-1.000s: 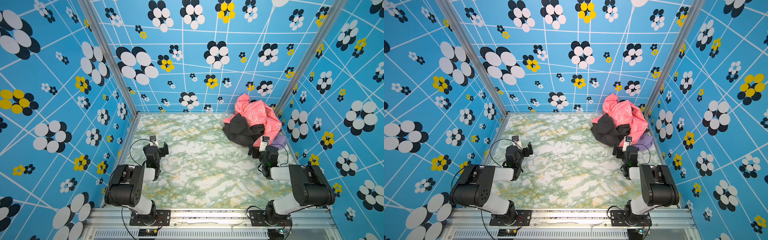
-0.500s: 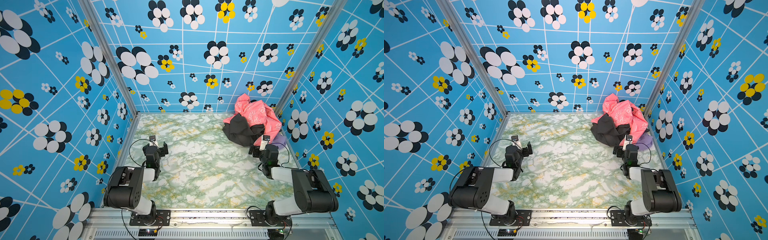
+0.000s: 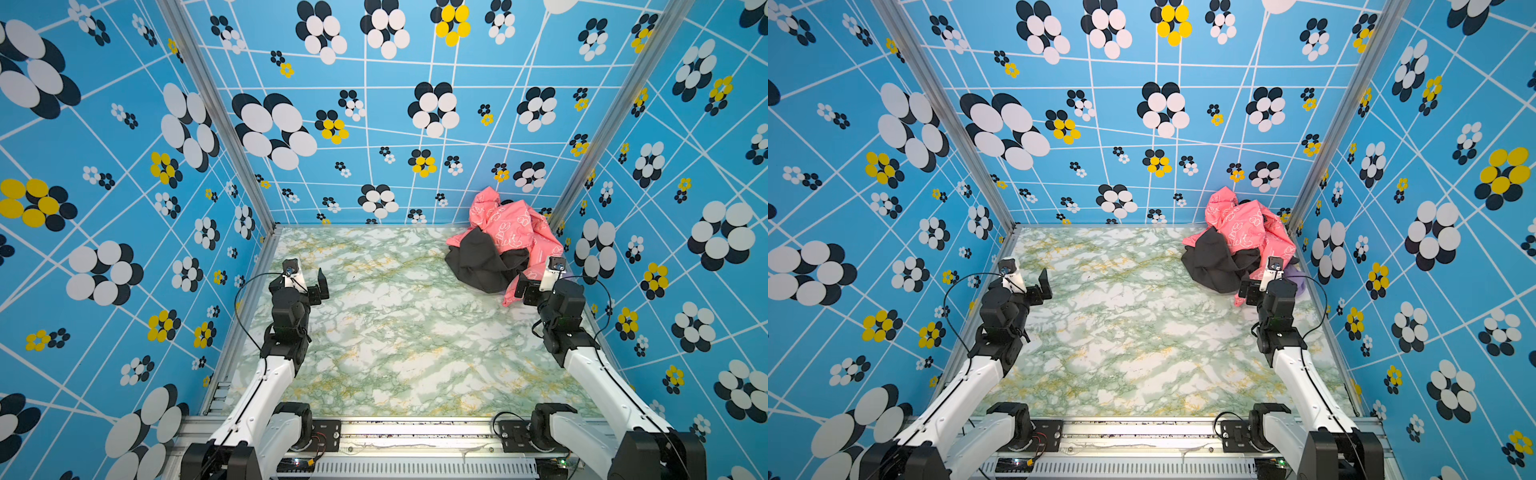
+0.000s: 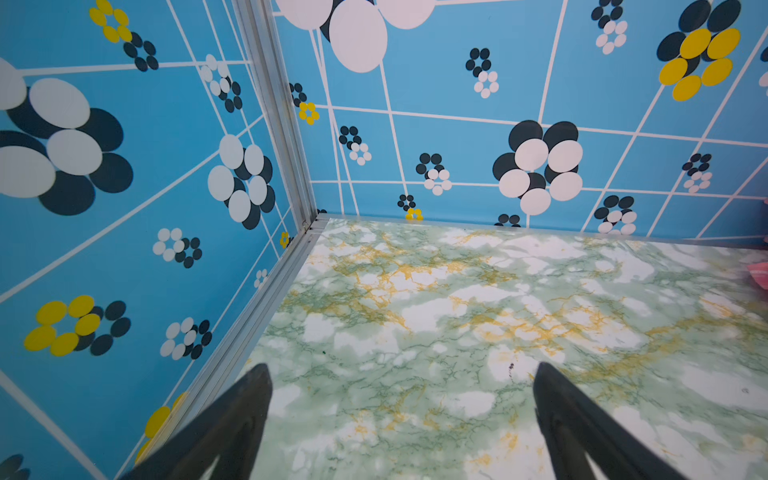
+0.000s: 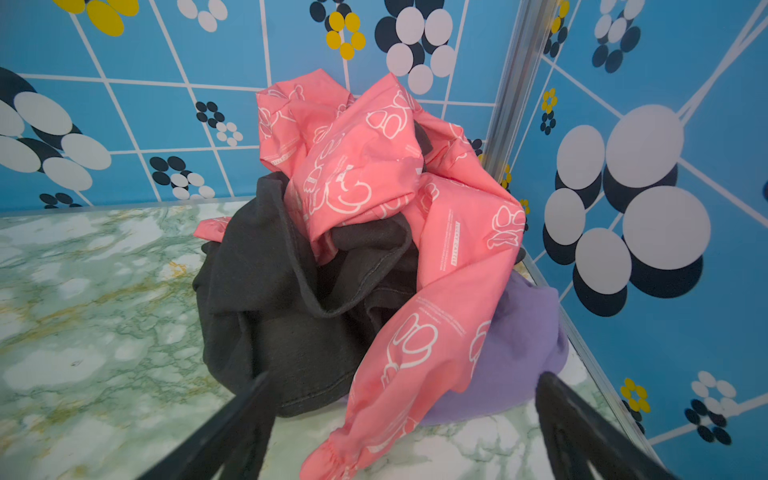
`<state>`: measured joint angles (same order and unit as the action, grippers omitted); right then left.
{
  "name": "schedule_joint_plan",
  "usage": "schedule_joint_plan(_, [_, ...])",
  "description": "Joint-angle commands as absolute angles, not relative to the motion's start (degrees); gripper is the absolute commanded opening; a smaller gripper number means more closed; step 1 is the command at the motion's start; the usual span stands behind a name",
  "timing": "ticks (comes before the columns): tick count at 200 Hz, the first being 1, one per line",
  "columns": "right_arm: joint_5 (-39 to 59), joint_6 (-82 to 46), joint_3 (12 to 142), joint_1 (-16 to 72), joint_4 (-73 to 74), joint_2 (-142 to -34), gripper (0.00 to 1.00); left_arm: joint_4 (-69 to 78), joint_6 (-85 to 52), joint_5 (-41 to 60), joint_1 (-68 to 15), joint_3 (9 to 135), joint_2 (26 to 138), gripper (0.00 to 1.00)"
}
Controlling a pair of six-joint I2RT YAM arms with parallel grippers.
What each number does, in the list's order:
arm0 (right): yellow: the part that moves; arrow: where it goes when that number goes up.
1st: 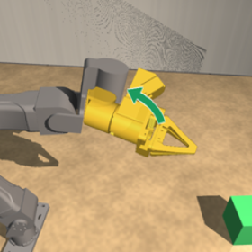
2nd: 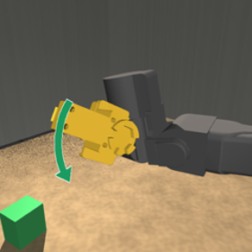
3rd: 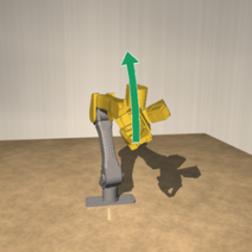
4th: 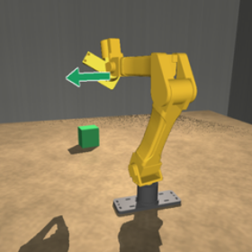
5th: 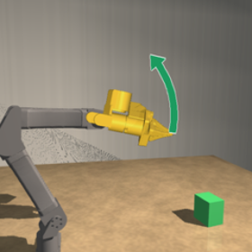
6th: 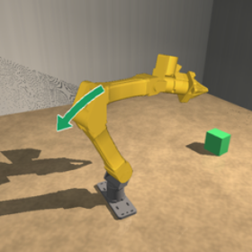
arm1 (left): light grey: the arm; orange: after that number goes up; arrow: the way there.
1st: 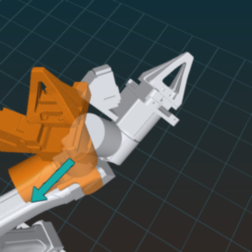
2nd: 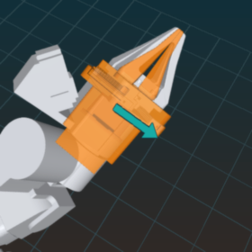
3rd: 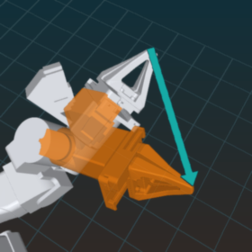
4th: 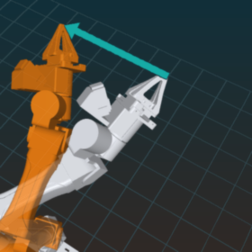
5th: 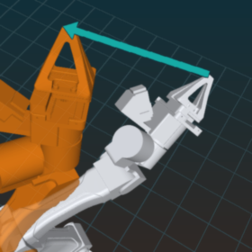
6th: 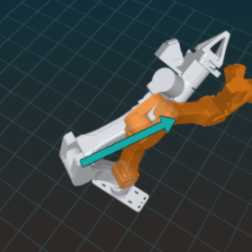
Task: Pick out a specific cloth from the pile
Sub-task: 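Raise the right gripper and move it beside the clothes pile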
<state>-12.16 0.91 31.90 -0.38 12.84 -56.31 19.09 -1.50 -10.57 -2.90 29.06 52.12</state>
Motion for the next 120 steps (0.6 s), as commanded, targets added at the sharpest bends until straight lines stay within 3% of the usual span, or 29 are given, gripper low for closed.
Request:
schedule_joint_plan(1, [-16.9, -0.5, 34.6, -0.2, 3.8, -53.5, 0.99, 3.6, -4.7, -11.4, -1.9, 33.8, 49.9, 0.99])
schedule_joint_plan(28, [-30.9, -8.6, 37.9, -1.0, -4.2, -52.8, 0.99, -5.6, -7.2, -9.6, -0.6, 39.6, 51.7, 0.99])
schedule_joint_plan(55, [-22.9, -7.6, 42.1, -3.6, -11.9, -54.3, 0.99, -9.6, -8.3, -7.0, 0.5, 44.1, 54.6, 0.99])
schedule_joint_plan(88, [-22.2, -11.9, 48.4, -4.8, -20.5, -59.9, 0.99, -7.6, -12.5, -8.3, 1.6, 44.8, 54.8, 0.99])
schedule_joint_plan(120, [-12.6, -13.0, 50.1, -6.5, -21.1, -63.4, 0.99, -10.7, -11.7, -4.3, 2.5, 47.7, 56.4, 0.99])
